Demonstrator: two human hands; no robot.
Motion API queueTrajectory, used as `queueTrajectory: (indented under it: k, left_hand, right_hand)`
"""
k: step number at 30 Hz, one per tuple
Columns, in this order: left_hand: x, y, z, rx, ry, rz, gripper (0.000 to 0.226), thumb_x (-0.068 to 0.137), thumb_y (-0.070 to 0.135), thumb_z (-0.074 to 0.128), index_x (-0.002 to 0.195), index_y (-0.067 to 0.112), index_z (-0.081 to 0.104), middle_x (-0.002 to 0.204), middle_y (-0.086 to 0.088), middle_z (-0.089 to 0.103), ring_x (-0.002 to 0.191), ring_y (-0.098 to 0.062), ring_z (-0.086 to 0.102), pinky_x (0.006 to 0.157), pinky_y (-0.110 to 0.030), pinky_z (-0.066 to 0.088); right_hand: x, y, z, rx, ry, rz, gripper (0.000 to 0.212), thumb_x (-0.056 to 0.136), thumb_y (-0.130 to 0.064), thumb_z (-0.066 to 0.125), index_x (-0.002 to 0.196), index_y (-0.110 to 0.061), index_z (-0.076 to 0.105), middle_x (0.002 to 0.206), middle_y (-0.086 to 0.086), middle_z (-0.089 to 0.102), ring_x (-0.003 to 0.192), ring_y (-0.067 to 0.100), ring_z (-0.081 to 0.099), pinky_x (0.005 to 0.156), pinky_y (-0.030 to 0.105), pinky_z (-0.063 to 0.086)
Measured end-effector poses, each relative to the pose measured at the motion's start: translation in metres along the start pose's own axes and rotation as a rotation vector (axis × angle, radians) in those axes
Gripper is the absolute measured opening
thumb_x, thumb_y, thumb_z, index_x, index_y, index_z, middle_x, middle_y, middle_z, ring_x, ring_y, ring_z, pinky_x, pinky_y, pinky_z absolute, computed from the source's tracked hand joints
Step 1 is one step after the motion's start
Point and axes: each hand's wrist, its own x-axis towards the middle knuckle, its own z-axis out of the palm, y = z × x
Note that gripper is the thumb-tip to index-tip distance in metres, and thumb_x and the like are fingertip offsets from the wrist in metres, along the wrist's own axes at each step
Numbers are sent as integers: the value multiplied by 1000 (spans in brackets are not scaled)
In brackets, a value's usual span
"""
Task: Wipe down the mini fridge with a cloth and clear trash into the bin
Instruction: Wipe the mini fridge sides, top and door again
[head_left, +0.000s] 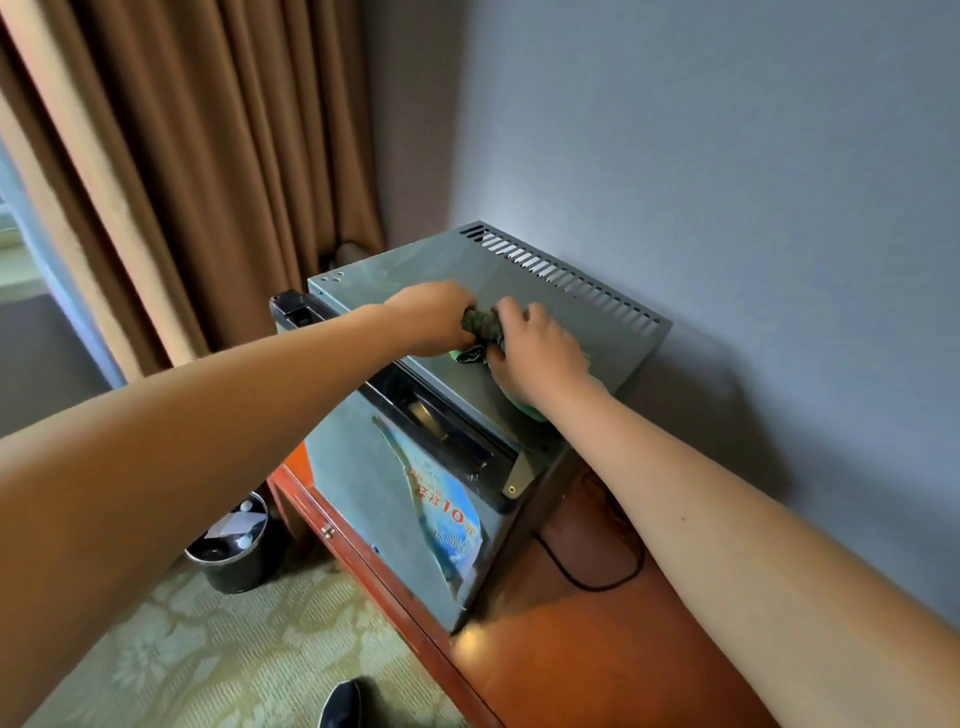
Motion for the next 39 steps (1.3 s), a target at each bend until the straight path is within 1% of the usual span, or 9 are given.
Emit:
queueTrajectory:
  k: [4, 8, 14, 19, 23, 28, 31, 34, 39]
  left_hand:
    - [-27, -1, -3, 33, 27, -2, 17, 83, 37, 65, 89, 23, 59, 82, 5, 59, 73, -20, 58, 53, -28, 37]
    - [-28, 1, -4, 100, 14, 8, 18, 83, 39, 62, 89, 22, 59, 84, 3, 60, 74, -22, 60, 60, -32, 49]
    - [-1, -13, -3, 146, -16, 30, 17, 84, 42, 60, 88, 26, 58, 85, 5, 59, 78, -20, 59, 67, -35, 50]
    - [43, -29, -4, 114, -26, 8, 14, 82, 37, 61, 85, 24, 55, 84, 4, 59, 77, -22, 58, 60, -33, 45]
    - [87, -48, -2, 84, -39, -8, 13, 82, 35, 61, 82, 24, 54, 83, 3, 59, 79, -24, 58, 65, -35, 49]
    - [150, -72, -3, 56, -42, -15, 13, 82, 32, 62, 85, 20, 58, 82, 0, 60, 79, -27, 58, 62, -32, 43]
    - [187, -89, -4, 38, -44, -28, 14, 81, 30, 62, 86, 16, 62, 83, -4, 64, 79, -30, 61, 58, -30, 43]
    - [222, -106, -4, 5, -41, -44, 12, 81, 27, 61, 76, 18, 56, 76, -1, 60, 75, -29, 60, 52, -28, 36]
    - [263, -127, 1, -42, -34, -92, 4, 80, 25, 59, 82, 22, 57, 72, 3, 57, 64, -19, 55, 49, -26, 33]
  right_hand:
    - [-18, -12, -6, 4, 5, -64, 40, 95, -36, 58, 125, -15, 41, 114, 17, 54, 97, 40, 61, 71, 40, 42]
    - [-19, -12, -7, 11, -3, -87, 40, 96, -37, 56, 126, -15, 41, 115, 16, 54, 97, 39, 61, 75, 44, 49]
    - [5, -2, 4, 42, 7, -102, 38, 96, -38, 55, 125, -16, 43, 113, 13, 55, 93, 37, 61, 67, 37, 38]
    - [48, 6, 18, 28, 12, -61, 36, 97, -37, 55, 124, -15, 44, 115, 14, 55, 98, 38, 60, 69, 38, 38]
    - [91, 16, 32, 23, 16, -26, 33, 99, -35, 53, 123, -14, 45, 117, 15, 54, 101, 39, 59, 72, 41, 39]
    - [153, 28, 54, -20, 36, 35, 32, 99, -29, 51, 126, -12, 46, 121, 18, 55, 107, 42, 58, 76, 43, 41]
    - [192, 34, 68, -52, 68, 82, 31, 98, -24, 51, 126, -12, 46, 119, 17, 56, 103, 41, 59, 76, 43, 42]
    - [228, 39, 81, -68, 105, 104, 28, 97, -21, 51, 124, -13, 48, 115, 15, 56, 97, 37, 59, 70, 40, 38]
    - [271, 48, 97, -65, 133, 123, 26, 94, -20, 51, 119, -12, 48, 112, 14, 55, 93, 36, 58, 67, 38, 32]
